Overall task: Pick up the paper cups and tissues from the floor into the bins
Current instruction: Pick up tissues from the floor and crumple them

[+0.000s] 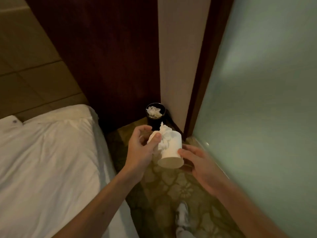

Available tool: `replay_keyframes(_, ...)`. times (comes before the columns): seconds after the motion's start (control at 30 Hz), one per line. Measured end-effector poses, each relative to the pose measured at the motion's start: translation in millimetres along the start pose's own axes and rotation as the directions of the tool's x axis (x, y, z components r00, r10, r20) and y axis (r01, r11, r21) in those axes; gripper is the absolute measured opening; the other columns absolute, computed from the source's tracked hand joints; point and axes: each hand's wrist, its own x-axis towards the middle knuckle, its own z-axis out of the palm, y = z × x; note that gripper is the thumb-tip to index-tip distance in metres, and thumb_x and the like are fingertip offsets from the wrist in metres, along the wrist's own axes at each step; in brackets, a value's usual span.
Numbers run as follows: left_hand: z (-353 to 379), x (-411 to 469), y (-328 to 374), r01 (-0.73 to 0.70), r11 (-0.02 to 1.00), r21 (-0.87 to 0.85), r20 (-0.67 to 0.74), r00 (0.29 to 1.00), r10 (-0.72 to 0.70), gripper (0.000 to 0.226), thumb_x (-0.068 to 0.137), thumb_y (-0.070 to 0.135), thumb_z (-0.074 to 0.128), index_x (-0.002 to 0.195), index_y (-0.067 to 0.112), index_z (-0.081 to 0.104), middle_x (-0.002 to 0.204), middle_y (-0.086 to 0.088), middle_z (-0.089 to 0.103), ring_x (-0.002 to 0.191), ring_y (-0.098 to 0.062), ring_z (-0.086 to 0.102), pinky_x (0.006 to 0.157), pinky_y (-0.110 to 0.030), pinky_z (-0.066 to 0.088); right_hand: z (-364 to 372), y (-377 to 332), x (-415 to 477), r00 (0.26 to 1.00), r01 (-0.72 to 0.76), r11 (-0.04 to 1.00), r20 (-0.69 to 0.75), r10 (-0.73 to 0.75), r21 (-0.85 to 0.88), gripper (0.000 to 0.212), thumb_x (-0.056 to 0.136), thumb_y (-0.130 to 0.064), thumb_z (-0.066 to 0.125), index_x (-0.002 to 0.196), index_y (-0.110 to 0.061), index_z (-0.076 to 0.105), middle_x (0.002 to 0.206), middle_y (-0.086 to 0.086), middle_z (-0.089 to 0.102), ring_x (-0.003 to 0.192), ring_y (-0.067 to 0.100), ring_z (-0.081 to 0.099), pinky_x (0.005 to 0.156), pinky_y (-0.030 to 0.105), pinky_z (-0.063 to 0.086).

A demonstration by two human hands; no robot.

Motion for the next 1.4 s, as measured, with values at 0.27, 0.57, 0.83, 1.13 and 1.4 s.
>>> replay_keyframes(0.27, -10.9, 177.4, -21.3, 0.124, 0.992, -0.014, -0.124, 0.984, -0.125, 0.027, 0.09, 0.035, 0.067, 0.114, 0.038, 0.055, 0.113, 0.002, 0.063, 0.098, -0.014, 0.066, 0.063, -0.017, 0.054, 11.6, -34.4, 195.8, 1.0, -0.013, 0.998, -0.016, 0.012, -0.063, 0.048, 0.076, -0.039, 0.073, 0.117, -0.019, 0.058, 0.109, 0.002, 0.07, 0.09, 0.013, 0.073, 0.069, 0.025, 0.058)
replay_keyframes(0.57, -12.7, 358.0, -29.5, 0.283, 0.957, 0.064, -0.16, 0.95, -0.27, 0.017, 0.094, 0.029, 0.065, 0.101, 0.017, 0.055, 0.101, -0.006, 0.062, 0.085, -0.015, 0.059, 0.07, -0.025, 0.051, 23.7, -75.4, 379.6, 0.986, -0.164, 0.984, -0.037, 0.162, -0.071, 0.043, 0.081, -0.035, 0.073, 0.117, -0.016, 0.061, 0.112, 0.002, 0.067, 0.096, 0.016, 0.071, 0.081, 0.035, 0.061)
replay_keyframes(0.83, -24.3, 521.8, -85.5, 0.372, 0.918, 0.137, -0.081, 0.928, -0.364, 0.017, 0.093, 0.026, 0.067, 0.095, 0.014, 0.055, 0.083, 0.001, 0.063, 0.067, -0.005, 0.058, 0.059, -0.02, 0.05, 34.6, -74.2, 529.6, 0.939, -0.304, 0.95, -0.191, 0.286, -0.069, 0.041, 0.082, -0.035, 0.076, 0.116, -0.016, 0.063, 0.11, 0.003, 0.068, 0.099, 0.018, 0.068, 0.081, 0.032, 0.06)
replay_keyframes(1.13, -26.7, 724.3, -209.9, 0.409, 0.865, 0.289, 0.119, 0.882, -0.457, 0.011, 0.095, 0.026, 0.064, 0.097, 0.021, 0.055, 0.096, 0.002, 0.067, 0.086, -0.014, 0.064, 0.064, -0.024, 0.057, 30.2, -21.2, 728.6, 0.841, -0.342, 0.938, -0.426, 0.334, 0.06, 0.025, 0.081, -0.029, 0.078, 0.099, -0.014, 0.071, 0.104, 0.008, 0.073, 0.097, 0.019, 0.07, 0.082, 0.036, 0.06)
replay_keyframes(1.4, 2.8, 859.2, -338.4, 0.369, 0.871, 0.323, 0.176, 0.881, -0.439, 0.012, 0.095, 0.007, 0.062, 0.105, 0.006, 0.056, 0.077, 0.0, 0.06, 0.054, 0.007, 0.058, 0.048, -0.009, 0.044, -14.9, 58.5, 896.4, 0.816, -0.354, 0.935, -0.483, 0.319, 0.019, 0.019, 0.083, -0.022, 0.076, 0.1, -0.017, 0.07, 0.108, 0.007, 0.071, 0.105, 0.024, 0.067, 0.096, 0.046, 0.053)
